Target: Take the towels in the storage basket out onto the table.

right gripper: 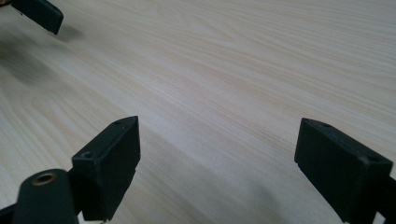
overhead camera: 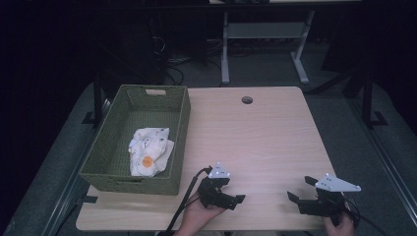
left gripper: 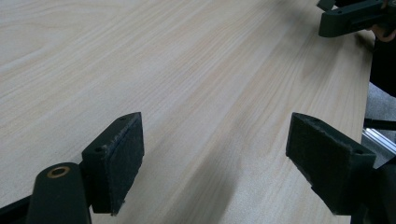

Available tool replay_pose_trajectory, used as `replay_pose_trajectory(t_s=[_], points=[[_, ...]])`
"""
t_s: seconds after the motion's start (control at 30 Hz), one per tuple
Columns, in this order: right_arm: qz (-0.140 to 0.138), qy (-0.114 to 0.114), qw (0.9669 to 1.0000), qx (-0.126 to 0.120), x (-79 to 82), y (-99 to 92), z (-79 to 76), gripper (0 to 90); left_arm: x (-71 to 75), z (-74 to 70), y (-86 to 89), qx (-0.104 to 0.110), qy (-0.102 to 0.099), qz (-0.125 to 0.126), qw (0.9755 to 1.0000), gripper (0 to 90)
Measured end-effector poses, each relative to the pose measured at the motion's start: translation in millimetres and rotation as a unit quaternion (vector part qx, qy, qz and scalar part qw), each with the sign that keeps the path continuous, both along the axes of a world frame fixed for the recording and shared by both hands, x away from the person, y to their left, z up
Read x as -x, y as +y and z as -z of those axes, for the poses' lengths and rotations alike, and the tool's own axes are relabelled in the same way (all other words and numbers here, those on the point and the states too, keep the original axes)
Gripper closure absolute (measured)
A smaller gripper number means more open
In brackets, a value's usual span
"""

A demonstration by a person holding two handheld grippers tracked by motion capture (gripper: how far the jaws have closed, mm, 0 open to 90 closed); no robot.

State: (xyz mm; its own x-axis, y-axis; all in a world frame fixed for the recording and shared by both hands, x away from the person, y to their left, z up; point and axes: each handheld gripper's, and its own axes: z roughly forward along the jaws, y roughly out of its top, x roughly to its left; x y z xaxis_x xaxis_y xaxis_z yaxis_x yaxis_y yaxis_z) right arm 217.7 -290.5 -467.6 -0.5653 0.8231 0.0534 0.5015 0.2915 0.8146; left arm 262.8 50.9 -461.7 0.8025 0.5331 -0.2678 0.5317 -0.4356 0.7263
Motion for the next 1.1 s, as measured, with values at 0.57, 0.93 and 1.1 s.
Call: replay_pose_trajectory(t_s=[0.57,0.93,1.1], points=[[-0.005,-0.003,1.0000,0.001,-0.6,5.6,-1.4,13.9,-11.5,-9.4,14.9,-0.001,-0.001,-0.020,0.9998,18.8],[-0.007,-0.003,1.0000,0.003,0.1,8.1,-2.0,13.9,-14.5,-20.9,19.9,0.009,0.007,-0.021,0.9997,18.8],[-0.007,-0.005,1.0000,0.004,0.7,9.1,-2.0,13.9,-15.8,-36.1,19.5,0.007,0.001,-0.019,0.9998,18.8]])
